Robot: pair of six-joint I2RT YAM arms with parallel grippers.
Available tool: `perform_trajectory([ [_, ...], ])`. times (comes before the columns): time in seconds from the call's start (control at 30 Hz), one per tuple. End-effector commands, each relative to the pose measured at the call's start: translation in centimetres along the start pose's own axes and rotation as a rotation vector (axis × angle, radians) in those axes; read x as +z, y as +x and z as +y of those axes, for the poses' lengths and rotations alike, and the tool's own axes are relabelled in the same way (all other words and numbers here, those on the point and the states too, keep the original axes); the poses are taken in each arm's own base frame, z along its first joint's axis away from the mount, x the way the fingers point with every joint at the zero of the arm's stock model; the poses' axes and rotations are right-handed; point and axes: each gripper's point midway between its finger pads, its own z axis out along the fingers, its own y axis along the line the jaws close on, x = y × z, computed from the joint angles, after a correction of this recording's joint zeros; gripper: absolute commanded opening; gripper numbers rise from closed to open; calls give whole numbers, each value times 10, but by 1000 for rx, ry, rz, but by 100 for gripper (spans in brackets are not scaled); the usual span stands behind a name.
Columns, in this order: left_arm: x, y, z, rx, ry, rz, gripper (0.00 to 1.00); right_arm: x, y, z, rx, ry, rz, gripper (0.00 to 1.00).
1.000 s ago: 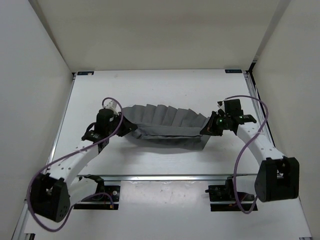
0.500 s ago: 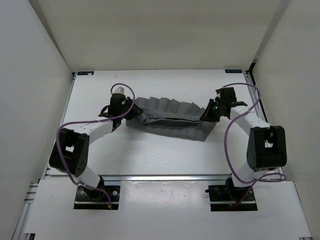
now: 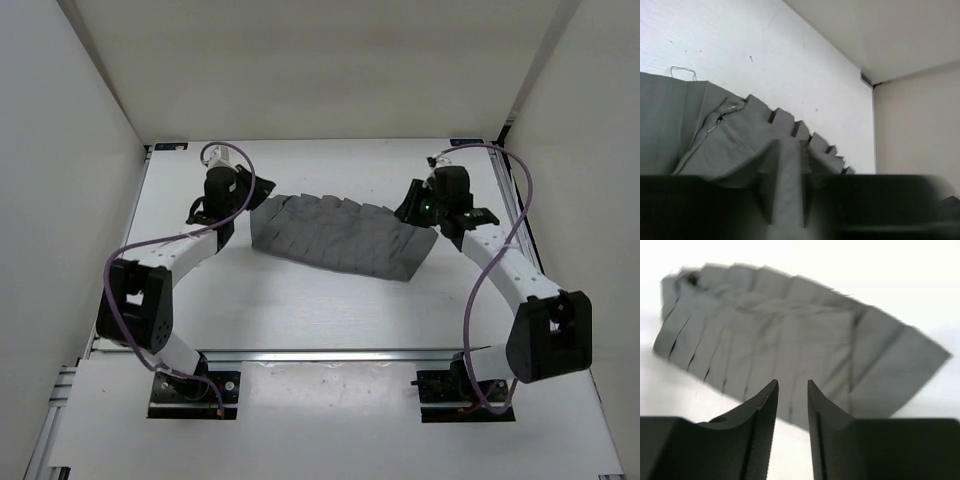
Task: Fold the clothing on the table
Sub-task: Fold the skirt
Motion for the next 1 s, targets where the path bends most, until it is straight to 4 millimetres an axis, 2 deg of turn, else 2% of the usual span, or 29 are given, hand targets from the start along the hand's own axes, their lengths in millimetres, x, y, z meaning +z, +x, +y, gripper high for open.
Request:
perform_trajectory([
  [0.0,-32,-12,-13,101,11,-62,15,-4,26,11,-89,-17,41,33],
  [0.03,-38,-4,-7,137,-3,-56,6,-3,36,12,-93,-26,73,32],
  [0.07,-43,8,-10,177,5,-31,0,1,45,16,-101,-48,100,28],
  [0.17,-45,56,5,268,-17,90,0,12,60,23,-83,-82,183,14],
  [0.2,-40,77,14,283,-31,153,0,20,59,25,-83,-88,200,8],
  [0.23,-38,87,15,289,-29,182,0,28,64,26,-89,-92,227,4],
  [0.3,-27,96,28,303,-72,222,0,39,62,27,-99,-77,242,2],
  [0.33,-21,107,45,302,-126,261,0,48,72,24,-92,-71,282,2],
  [0.37,-16,105,46,321,-135,261,0,52,67,28,-85,-77,285,2],
  [0.43,-6,112,68,334,-222,300,0,67,79,21,-67,-62,352,1],
  [0.47,-2,114,71,346,-232,313,0,69,80,21,-54,-56,373,1],
  [0.5,-3,114,82,352,-279,319,0,73,87,18,-49,-49,408,0],
  [0.53,-5,120,85,360,-293,336,0,76,97,13,-45,-43,437,0],
  [0.57,-7,121,93,374,-310,338,0,74,103,17,-38,-54,458,0],
  [0.67,-24,135,104,396,-337,371,0,65,132,9,-17,-39,525,0],
  [0.8,-59,160,128,368,-358,423,0,43,163,2,3,-32,585,0],
  [0.83,-63,164,121,353,-330,424,0,37,172,-2,6,-25,605,0],
  [0.9,-85,176,127,344,-320,432,0,25,186,-5,12,-16,641,1],
  [0.93,-96,188,132,346,-317,455,0,19,195,-10,8,-2,660,0],
  [0.97,-100,191,124,349,-279,444,0,10,201,-10,10,-8,666,0],
])
